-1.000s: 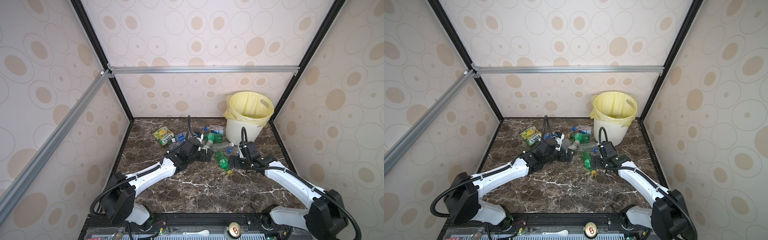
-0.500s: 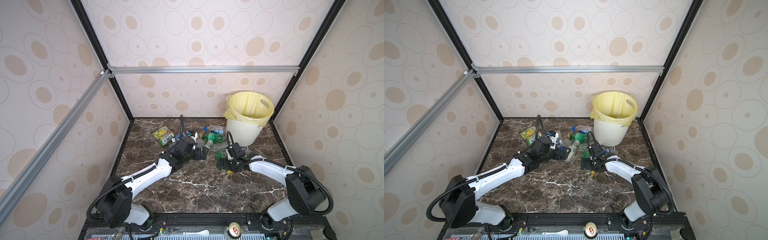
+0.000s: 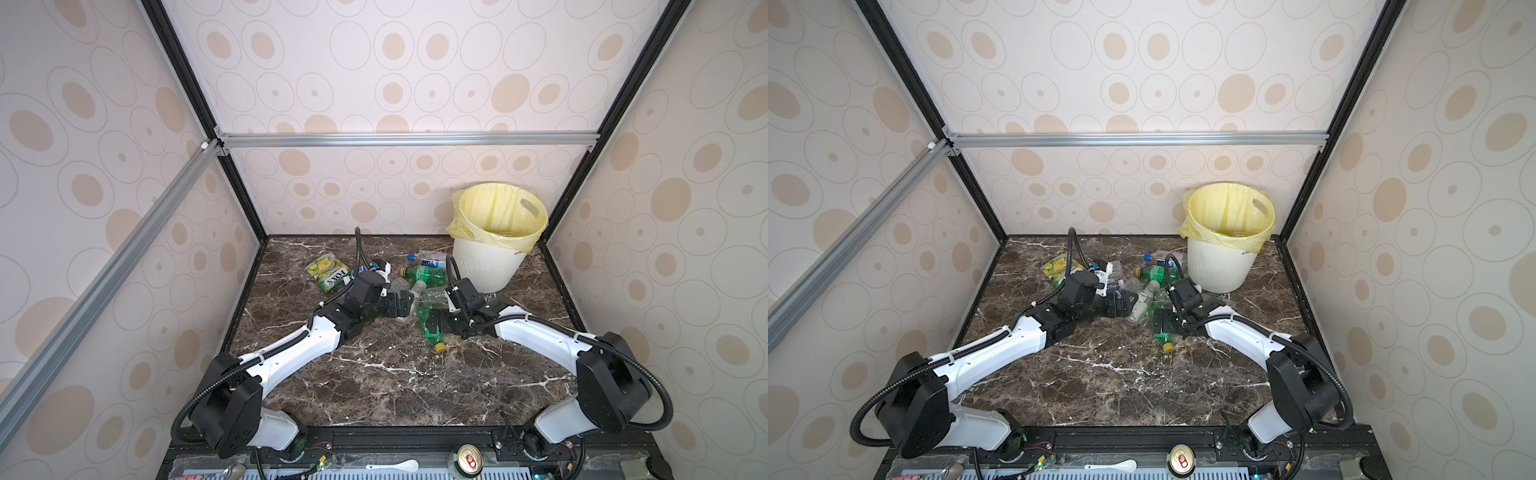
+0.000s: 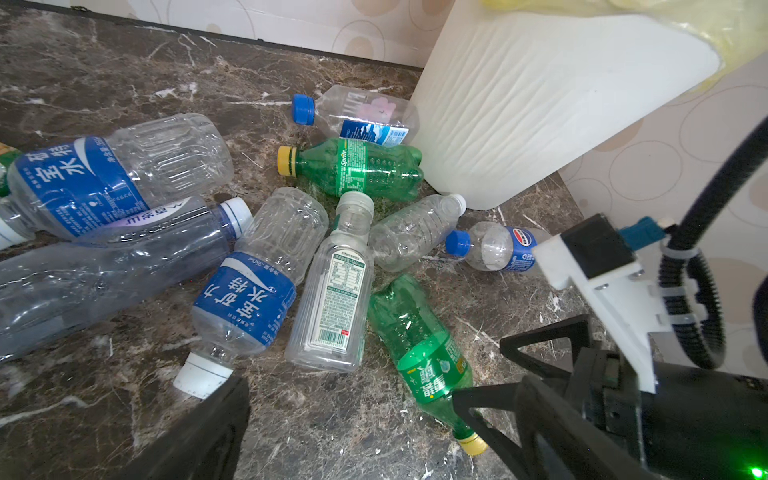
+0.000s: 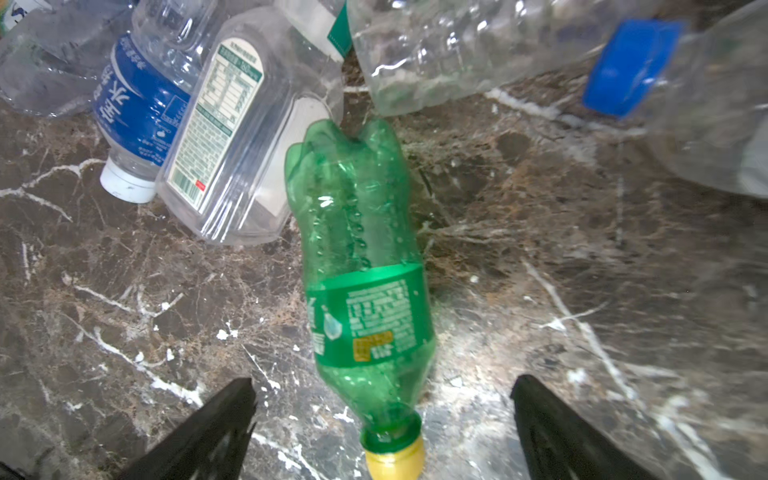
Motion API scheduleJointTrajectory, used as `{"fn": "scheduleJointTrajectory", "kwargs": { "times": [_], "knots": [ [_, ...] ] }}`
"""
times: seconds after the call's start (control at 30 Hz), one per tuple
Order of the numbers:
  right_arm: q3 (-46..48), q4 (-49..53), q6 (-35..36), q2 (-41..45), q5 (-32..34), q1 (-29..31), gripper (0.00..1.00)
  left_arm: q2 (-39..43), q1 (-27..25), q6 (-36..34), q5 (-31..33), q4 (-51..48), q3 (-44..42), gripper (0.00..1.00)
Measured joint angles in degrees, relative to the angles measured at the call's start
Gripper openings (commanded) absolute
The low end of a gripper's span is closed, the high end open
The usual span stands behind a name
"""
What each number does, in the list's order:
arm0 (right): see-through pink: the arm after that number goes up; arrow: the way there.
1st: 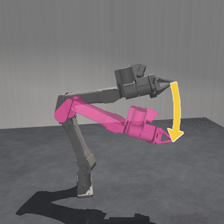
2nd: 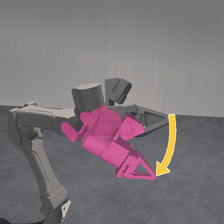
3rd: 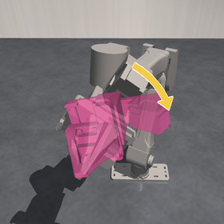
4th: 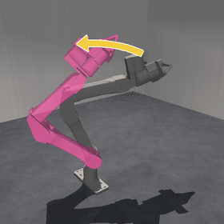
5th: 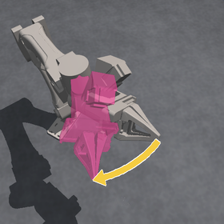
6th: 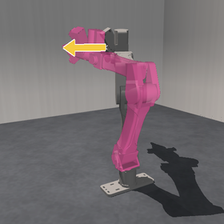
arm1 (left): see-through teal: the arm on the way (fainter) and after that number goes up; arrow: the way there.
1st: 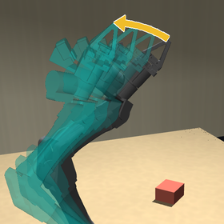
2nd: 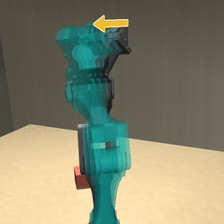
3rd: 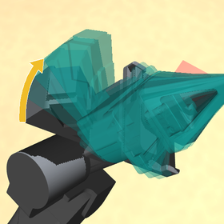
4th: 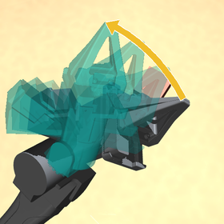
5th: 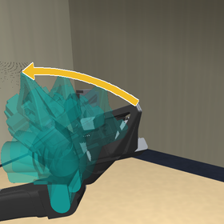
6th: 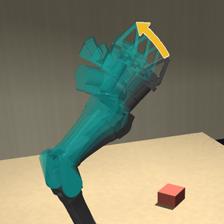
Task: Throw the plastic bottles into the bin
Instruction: 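Grasp the green Sprite bottle with the left gripper and lift it upright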
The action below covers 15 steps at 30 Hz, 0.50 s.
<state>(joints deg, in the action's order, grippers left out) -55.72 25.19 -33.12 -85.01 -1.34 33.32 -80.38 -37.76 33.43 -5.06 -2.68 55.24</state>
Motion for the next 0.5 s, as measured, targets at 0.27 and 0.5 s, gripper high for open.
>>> {"fn": "scheduleJointTrajectory", "kwargs": {
  "times": [0.27, 0.5],
  "knots": [
    [0.07, 5.42, 1.84, 10.36, 5.20, -1.97, 1.00, -5.75, -2.01, 0.24, -3.28, -0.44, 0.48, 0.99],
    [2.62, 7.89, 2.58, 18.16, 7.45, -6.69, 1.00, -12.92, -8.13, 3.30, -5.16, -1.66, 3.63, 0.99]
  ]
}}
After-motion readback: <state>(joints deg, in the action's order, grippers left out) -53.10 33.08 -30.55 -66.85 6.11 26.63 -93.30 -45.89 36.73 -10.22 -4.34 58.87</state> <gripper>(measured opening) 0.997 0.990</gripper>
